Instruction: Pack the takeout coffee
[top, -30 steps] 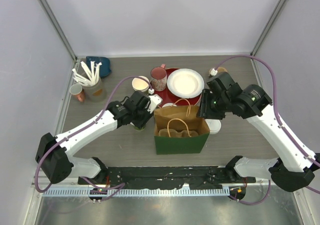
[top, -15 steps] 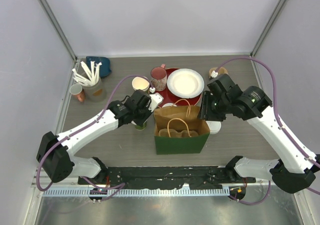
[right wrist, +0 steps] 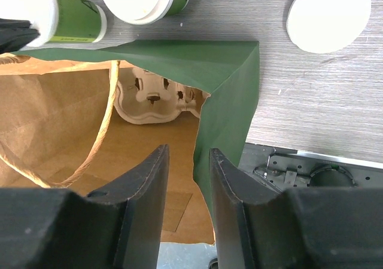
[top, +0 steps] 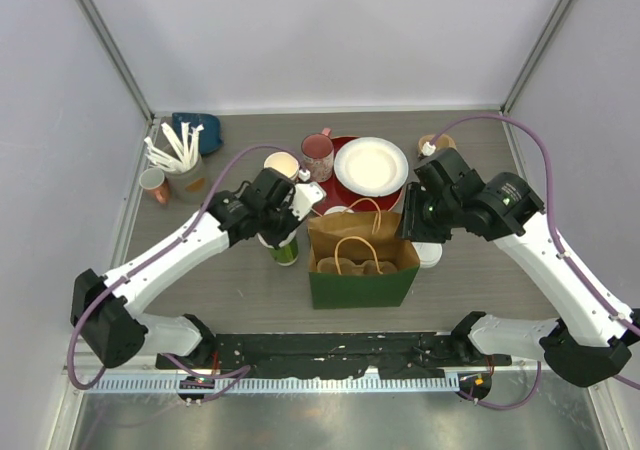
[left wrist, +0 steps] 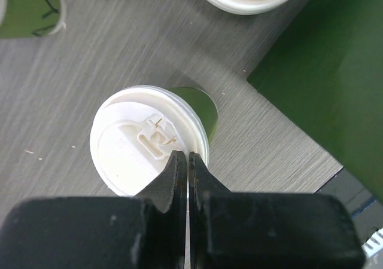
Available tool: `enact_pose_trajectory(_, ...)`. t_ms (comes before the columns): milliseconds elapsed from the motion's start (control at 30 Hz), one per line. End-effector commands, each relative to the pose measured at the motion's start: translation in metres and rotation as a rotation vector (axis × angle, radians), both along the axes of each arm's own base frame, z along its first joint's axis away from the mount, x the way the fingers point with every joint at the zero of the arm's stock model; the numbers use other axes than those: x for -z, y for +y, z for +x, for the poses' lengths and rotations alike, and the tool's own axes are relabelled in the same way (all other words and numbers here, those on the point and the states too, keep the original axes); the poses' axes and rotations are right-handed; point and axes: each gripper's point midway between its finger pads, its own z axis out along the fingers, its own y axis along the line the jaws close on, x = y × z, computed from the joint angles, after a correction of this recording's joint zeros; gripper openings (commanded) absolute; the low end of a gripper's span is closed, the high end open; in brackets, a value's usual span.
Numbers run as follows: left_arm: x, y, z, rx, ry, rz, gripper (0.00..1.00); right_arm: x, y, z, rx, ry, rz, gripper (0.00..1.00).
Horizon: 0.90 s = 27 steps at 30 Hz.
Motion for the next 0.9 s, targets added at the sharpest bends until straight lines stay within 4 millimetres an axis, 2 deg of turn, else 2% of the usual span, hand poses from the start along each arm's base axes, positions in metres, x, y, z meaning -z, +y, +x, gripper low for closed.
enact_pose_trajectory(0, -0.054, 0.001, -0.008, 0.122, -0.051, -0.064, 0.00, -0.007, -0.002, -0.005, 0.008, -0.015, 0.028, 0.38)
enact_pose_trajectory(100, -0.068, 0.005, -0.019, 0.179, -0.050, -0.068, 0.00, -0.006, -0.001, -0.004, 0.010, -0.017, 0.033, 0.38)
enact_pose_trajectory(167, -0.071, 0.007, -0.028, 0.207, -0.026, -0.073, 0.00, -0.007, -0.001, -0.004, 0.010, -0.023, 0.036, 0.38)
enact_pose_trajectory(267, -0.091, 0.011, -0.032, 0.241, -0.053, -0.069, 0.00, -0.009, -0.001, -0.004, 0.013, -0.031, 0.041, 0.38)
enact_pose_trajectory(300, -0.112, 0.010, -0.028, 0.279, -0.108, -0.075, 0.00, -0.010, -0.002, -0.003, 0.015, -0.034, 0.042, 0.38)
enact_pose_trajectory(367, -0.132, 0.015, -0.034, 0.326, -0.132, -0.065, 0.00, -0.010, -0.002, -0.004, 0.016, -0.038, 0.040, 0.38)
enact_pose_trajectory(400, -0.160, 0.013, -0.033, 0.361, -0.199, -0.086, 0.00, -0.011, -0.003, -0.003, 0.018, -0.044, 0.042, 0.38)
enact_pose_trajectory(433, -0.169, 0.013, -0.034, 0.383, -0.208, -0.088, 0.00, -0.011, -0.003, -0.003, 0.020, -0.045, 0.043, 0.38)
enact_pose_trajectory(467, -0.175, 0.015, -0.045, 0.417, -0.182, -0.095, 0.00, -0.012, -0.003, -0.002, 0.022, -0.048, 0.042, 0.38)
enact_pose_trajectory(500, -0.197, 0.014, -0.048, 0.433, -0.223, -0.129, 0.00, -0.013, -0.002, -0.001, 0.023, -0.055, 0.049, 0.38)
enact_pose_trajectory(567, -0.208, 0.014, -0.063, 0.489, -0.199, -0.152, 0.00, -0.015, -0.002, 0.000, 0.032, -0.066, 0.056, 0.39)
enact_pose_trajectory(600, -0.228, 0.009, -0.072, 0.525, -0.226, -0.212, 0.00, -0.018, -0.002, 0.001, 0.036, -0.074, 0.061, 0.40)
enact_pose_trajectory(667, -0.238, 0.007, -0.082, 0.566, -0.220, -0.246, 0.00, -0.020, -0.003, 0.001, 0.040, -0.082, 0.066, 0.41)
enact_pose_trajectory(700, -0.253, 0.003, -0.091, 0.608, -0.239, -0.298, 0.00, -0.022, -0.003, 0.001, 0.042, -0.088, 0.071, 0.41)
enact_pose_trajectory(867, -0.278, -0.017, -0.117, 0.776, -0.262, -0.386, 0.00, -0.025, -0.005, 0.001, 0.047, -0.102, 0.077, 0.42)
